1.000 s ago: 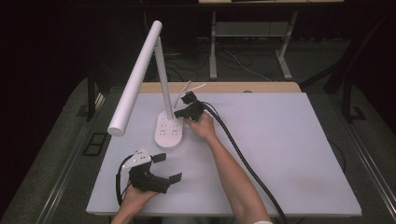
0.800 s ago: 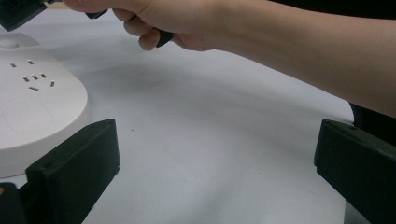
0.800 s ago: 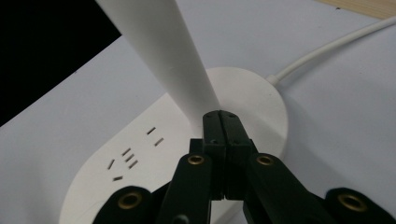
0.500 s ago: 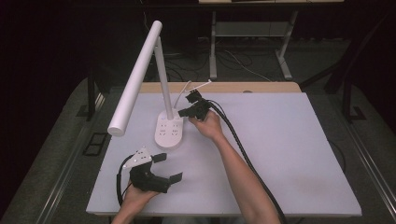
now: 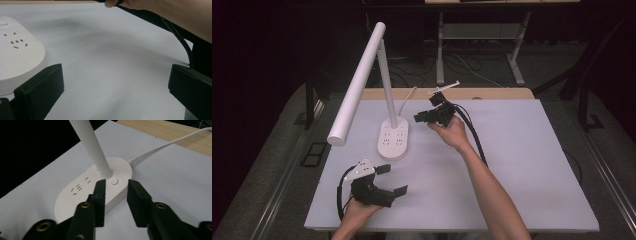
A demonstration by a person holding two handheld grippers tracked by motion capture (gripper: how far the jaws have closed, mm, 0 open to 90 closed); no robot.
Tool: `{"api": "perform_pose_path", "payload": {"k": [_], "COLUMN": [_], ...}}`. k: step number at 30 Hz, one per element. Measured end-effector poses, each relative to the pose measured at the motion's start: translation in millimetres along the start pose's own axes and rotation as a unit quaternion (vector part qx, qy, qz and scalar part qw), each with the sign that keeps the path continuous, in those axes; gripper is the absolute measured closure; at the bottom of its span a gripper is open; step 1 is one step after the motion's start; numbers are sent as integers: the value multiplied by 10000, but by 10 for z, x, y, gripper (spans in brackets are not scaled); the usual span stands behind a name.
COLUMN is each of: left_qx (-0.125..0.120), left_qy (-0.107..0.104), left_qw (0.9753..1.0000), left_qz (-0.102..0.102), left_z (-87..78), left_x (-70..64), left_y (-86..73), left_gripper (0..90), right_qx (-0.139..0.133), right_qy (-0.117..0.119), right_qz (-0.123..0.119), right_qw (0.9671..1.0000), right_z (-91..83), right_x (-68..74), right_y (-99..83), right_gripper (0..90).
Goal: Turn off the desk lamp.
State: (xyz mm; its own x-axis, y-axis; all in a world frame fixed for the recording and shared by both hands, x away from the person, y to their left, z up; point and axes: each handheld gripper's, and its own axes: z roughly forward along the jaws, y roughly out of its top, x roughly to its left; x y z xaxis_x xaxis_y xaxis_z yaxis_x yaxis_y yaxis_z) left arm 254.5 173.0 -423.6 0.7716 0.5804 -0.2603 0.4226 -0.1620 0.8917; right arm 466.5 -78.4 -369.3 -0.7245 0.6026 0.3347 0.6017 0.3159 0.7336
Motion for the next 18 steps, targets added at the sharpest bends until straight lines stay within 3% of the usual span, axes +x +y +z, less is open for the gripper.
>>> {"api": "perform_pose_path", "payload": {"k": [7,14,16,17,18], "left_qx": [-7,8,13,9,9], "left_qy": [-9,17,7,10,-4], "left_qw": [10000,10000,10000,10000,10000], "left_qz": [11,30,12,40,46], "left_z": [8,18,21,22,24], "left_x": [-4,-9,-15,-14,-16], "left_y": [-2,3,4,3,3], "left_gripper": [0,0,0,0,0], "right_qx": [-108,-226,-240,-235,-199], "right_qy": [-101,46,55,108,142], "right_qz": [-173,-231,-237,-231,-211], "right_qw": [9997,9995,9994,9994,9995], "right_z": [-272,-573,-649,-684,-718], "right_x": [27,27,22,18,12], "right_y": [-58,-153,-185,-206,-225], "right_gripper": [449,118,78,0,5]}}
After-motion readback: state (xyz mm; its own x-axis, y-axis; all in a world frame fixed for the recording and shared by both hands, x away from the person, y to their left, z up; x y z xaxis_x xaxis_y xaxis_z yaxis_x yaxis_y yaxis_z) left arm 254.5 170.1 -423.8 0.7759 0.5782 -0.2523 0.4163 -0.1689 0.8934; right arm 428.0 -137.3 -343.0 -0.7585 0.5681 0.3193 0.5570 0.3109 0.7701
